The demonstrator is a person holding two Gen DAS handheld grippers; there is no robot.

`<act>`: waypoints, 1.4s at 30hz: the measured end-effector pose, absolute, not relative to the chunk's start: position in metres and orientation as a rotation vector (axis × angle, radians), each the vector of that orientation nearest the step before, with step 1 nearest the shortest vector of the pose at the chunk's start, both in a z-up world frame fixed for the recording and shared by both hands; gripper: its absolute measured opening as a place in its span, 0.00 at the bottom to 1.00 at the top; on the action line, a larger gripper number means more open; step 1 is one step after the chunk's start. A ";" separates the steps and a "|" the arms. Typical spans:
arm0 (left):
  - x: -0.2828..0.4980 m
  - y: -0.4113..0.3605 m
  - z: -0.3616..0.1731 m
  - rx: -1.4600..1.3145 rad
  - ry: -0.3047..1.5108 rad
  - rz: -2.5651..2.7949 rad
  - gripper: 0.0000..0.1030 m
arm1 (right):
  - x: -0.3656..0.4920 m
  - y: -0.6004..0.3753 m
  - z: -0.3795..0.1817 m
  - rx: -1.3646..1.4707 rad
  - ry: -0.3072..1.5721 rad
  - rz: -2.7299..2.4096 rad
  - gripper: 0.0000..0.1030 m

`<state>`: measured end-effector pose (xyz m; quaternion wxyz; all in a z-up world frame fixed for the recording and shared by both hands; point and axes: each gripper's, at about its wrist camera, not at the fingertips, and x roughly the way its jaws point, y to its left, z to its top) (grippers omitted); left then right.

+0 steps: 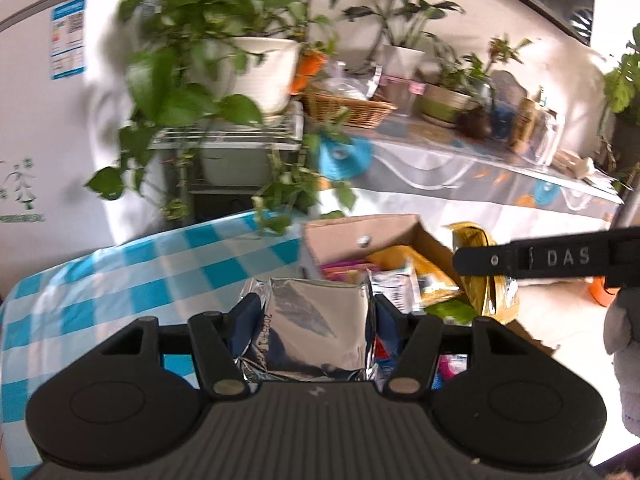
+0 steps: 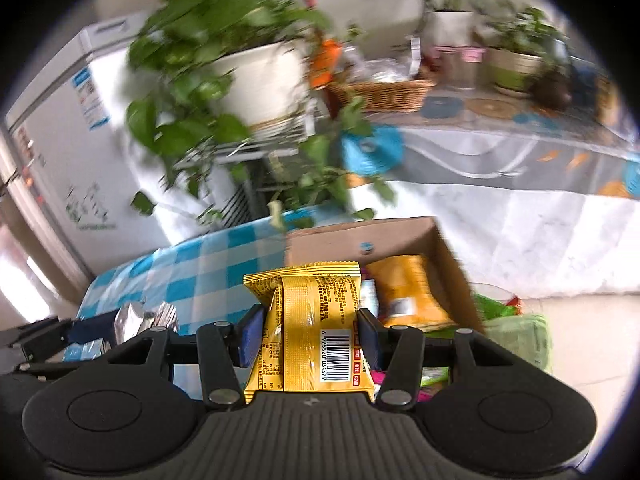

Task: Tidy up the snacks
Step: 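Release the silver pack into the box from the left tool while the right tool drops the yellow bag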

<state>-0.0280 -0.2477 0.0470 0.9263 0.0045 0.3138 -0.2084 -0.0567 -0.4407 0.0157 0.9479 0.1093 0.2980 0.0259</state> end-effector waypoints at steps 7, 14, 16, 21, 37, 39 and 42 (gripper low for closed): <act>-0.027 -0.285 0.042 0.023 0.663 -0.488 0.58 | -0.059 -0.475 0.012 0.327 0.592 -0.018 0.55; -0.020 -0.315 0.027 0.020 0.708 -0.526 0.59 | -0.054 -0.492 0.005 0.430 0.608 -0.042 0.55; -0.017 -0.324 0.023 0.026 0.717 -0.533 0.59 | -0.052 -0.493 0.003 0.444 0.617 -0.053 0.55; -0.017 -0.338 0.021 0.053 0.727 -0.525 0.70 | -0.048 -0.500 -0.002 0.492 0.637 -0.083 0.57; -0.020 -0.317 0.028 0.059 0.835 -0.400 0.90 | -0.047 -0.502 -0.005 0.510 0.649 -0.127 0.80; -0.019 -0.312 0.027 0.063 0.847 -0.380 0.90 | -0.046 -0.499 -0.005 0.493 0.656 -0.130 0.80; -0.018 -0.303 0.027 0.055 0.862 -0.346 0.90 | -0.044 -0.495 -0.006 0.468 0.668 -0.139 0.80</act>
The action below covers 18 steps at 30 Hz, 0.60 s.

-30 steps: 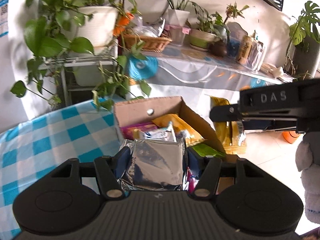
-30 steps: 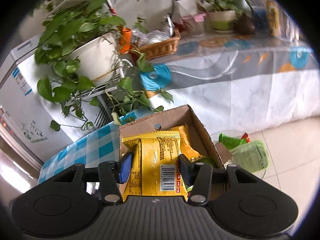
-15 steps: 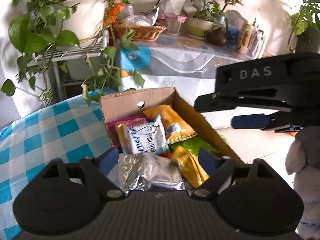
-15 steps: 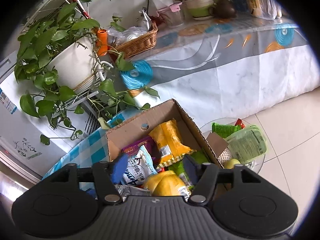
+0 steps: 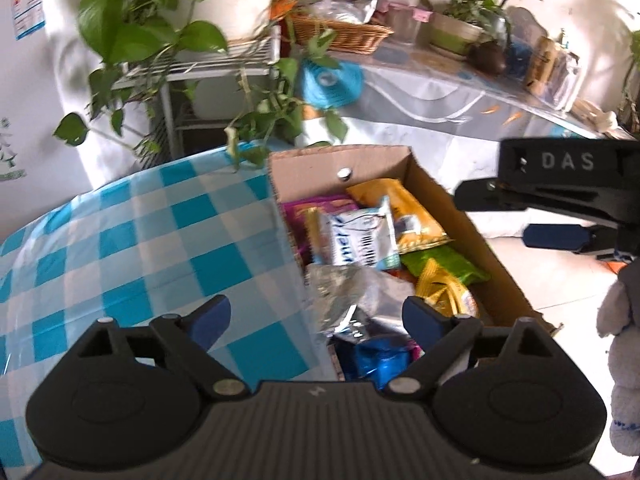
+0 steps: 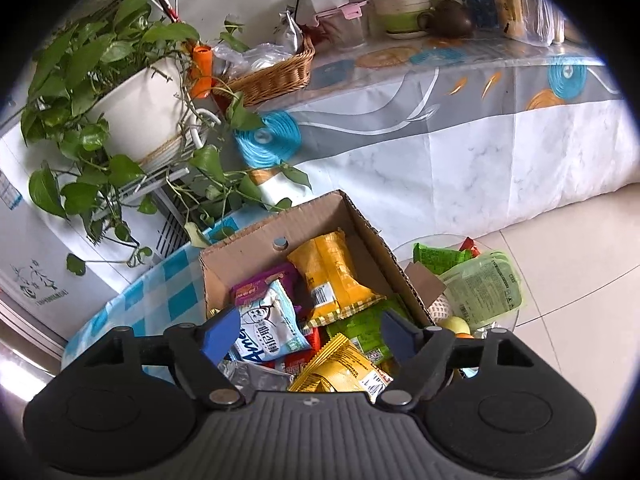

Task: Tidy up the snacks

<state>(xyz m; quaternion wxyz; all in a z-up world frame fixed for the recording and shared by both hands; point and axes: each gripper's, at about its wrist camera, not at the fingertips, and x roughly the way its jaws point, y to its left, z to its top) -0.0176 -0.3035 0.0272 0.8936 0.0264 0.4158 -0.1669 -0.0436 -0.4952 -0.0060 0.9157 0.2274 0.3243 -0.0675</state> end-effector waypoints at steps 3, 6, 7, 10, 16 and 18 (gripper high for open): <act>-0.017 -0.297 0.028 0.051 0.868 -0.324 0.91 | -0.042 -0.492 -0.007 0.440 0.677 -0.151 0.81; -0.015 -0.291 0.029 0.043 0.876 -0.293 0.93 | -0.041 -0.489 -0.008 0.408 0.690 -0.163 0.83; -0.015 -0.289 0.030 0.042 0.879 -0.281 0.94 | -0.041 -0.487 -0.008 0.392 0.694 -0.172 0.83; -0.013 -0.285 0.030 0.038 0.887 -0.254 0.95 | -0.042 -0.485 -0.010 0.352 0.704 -0.192 0.84; -0.008 -0.285 0.033 0.041 0.901 -0.230 0.97 | -0.046 -0.479 -0.014 0.265 0.735 -0.219 0.91; -0.007 -0.286 0.035 0.042 0.901 -0.229 0.98 | -0.047 -0.478 -0.014 0.249 0.741 -0.213 0.92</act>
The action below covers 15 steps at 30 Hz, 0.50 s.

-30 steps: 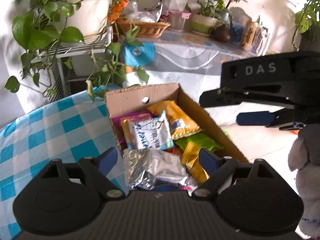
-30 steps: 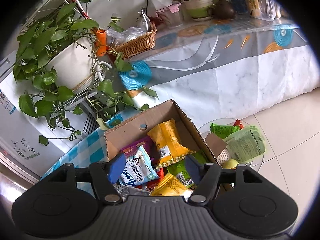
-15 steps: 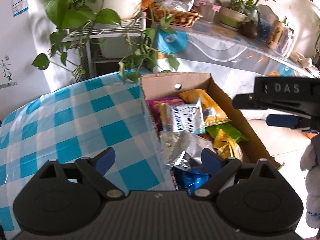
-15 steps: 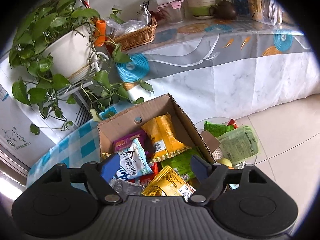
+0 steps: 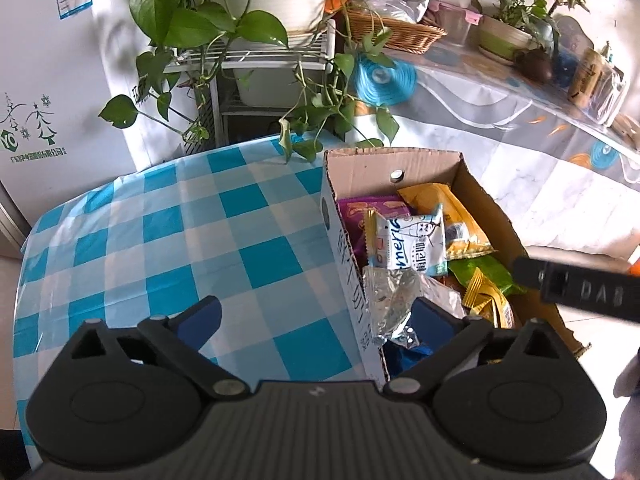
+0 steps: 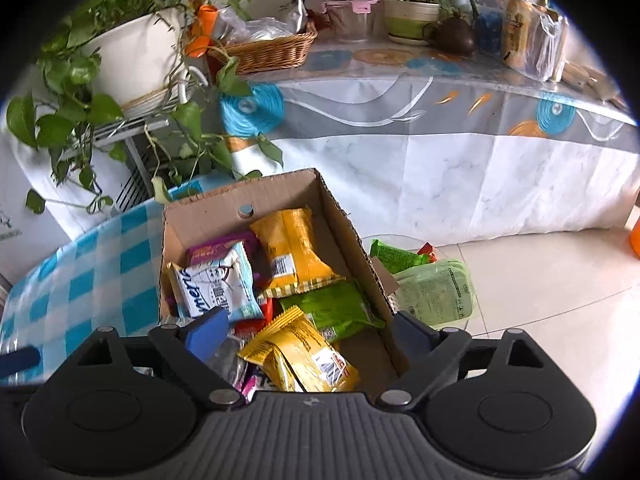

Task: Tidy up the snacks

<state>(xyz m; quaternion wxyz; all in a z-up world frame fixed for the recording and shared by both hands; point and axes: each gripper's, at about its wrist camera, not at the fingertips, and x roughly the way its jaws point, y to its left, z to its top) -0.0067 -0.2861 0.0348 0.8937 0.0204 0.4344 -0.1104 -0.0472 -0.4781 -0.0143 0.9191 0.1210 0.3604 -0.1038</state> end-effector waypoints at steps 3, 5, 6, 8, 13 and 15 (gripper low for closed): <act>-0.003 -0.291 0.036 0.051 0.906 -0.227 0.99 | -0.048 -0.476 -0.016 0.223 0.756 -0.215 0.94; -0.001 -0.293 0.036 0.056 0.907 -0.219 0.99 | -0.047 -0.475 -0.016 0.212 0.762 -0.211 0.94; 0.000 -0.294 0.036 0.059 0.907 -0.218 0.99 | -0.047 -0.475 -0.016 0.211 0.763 -0.214 0.94; 0.003 -0.296 0.035 0.069 0.909 -0.212 0.99 | -0.046 -0.475 -0.016 0.204 0.765 -0.222 0.95; 0.007 -0.298 0.036 0.080 0.904 -0.201 0.99 | -0.043 -0.475 -0.018 0.176 0.781 -0.231 0.95; 0.009 -0.300 0.036 0.095 0.906 -0.197 0.99 | -0.043 -0.474 -0.018 0.166 0.782 -0.236 0.95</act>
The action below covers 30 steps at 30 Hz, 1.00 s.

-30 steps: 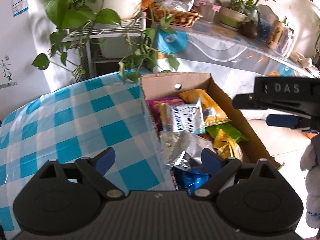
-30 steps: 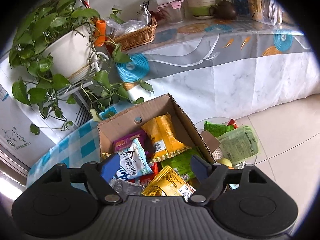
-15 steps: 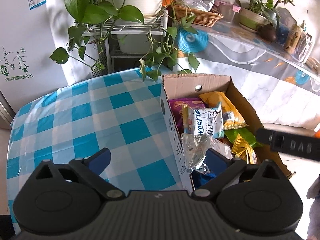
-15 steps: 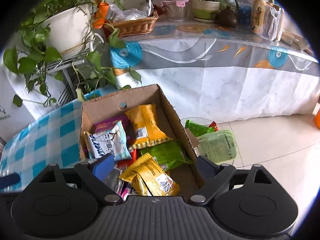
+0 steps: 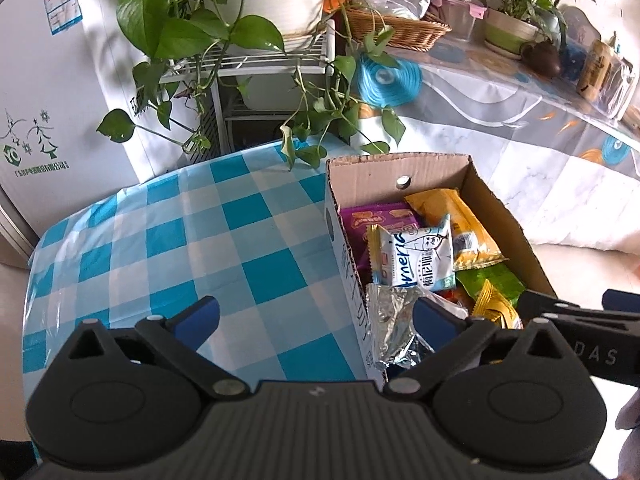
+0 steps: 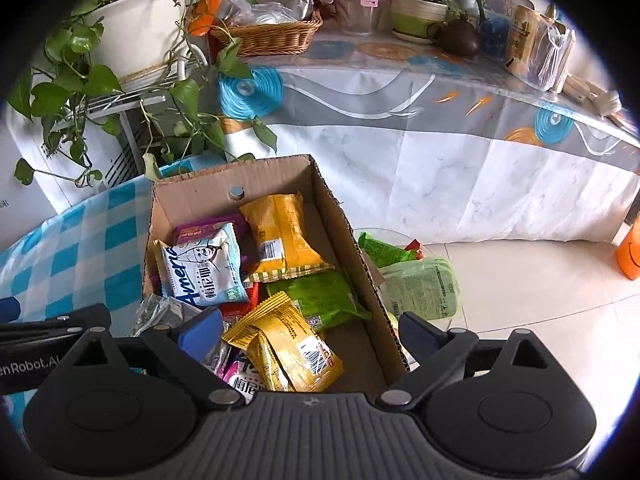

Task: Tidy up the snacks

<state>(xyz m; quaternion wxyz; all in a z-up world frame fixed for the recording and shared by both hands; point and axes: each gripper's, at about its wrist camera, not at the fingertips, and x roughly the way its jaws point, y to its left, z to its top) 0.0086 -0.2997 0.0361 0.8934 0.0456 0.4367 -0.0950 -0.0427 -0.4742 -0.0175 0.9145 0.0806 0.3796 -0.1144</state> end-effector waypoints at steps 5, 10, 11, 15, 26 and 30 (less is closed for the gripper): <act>0.011 -0.303 0.036 0.121 0.903 -0.181 0.99 | -0.043 -0.477 -0.017 0.174 0.780 -0.232 0.95; 0.012 -0.307 0.037 0.139 0.901 -0.175 0.99 | -0.042 -0.478 -0.018 0.176 0.785 -0.237 0.95; 0.012 -0.308 0.037 0.144 0.901 -0.173 0.99 | -0.042 -0.478 -0.018 0.175 0.785 -0.239 0.95; 0.012 -0.309 0.037 0.149 0.900 -0.171 0.99 | -0.042 -0.478 -0.018 0.171 0.786 -0.242 0.95; 0.012 -0.308 0.036 0.158 0.897 -0.172 0.99 | -0.042 -0.477 -0.018 0.163 0.787 -0.244 0.95; 0.012 -0.308 0.035 0.157 0.903 -0.176 0.98 | -0.041 -0.478 -0.018 0.165 0.784 -0.244 0.95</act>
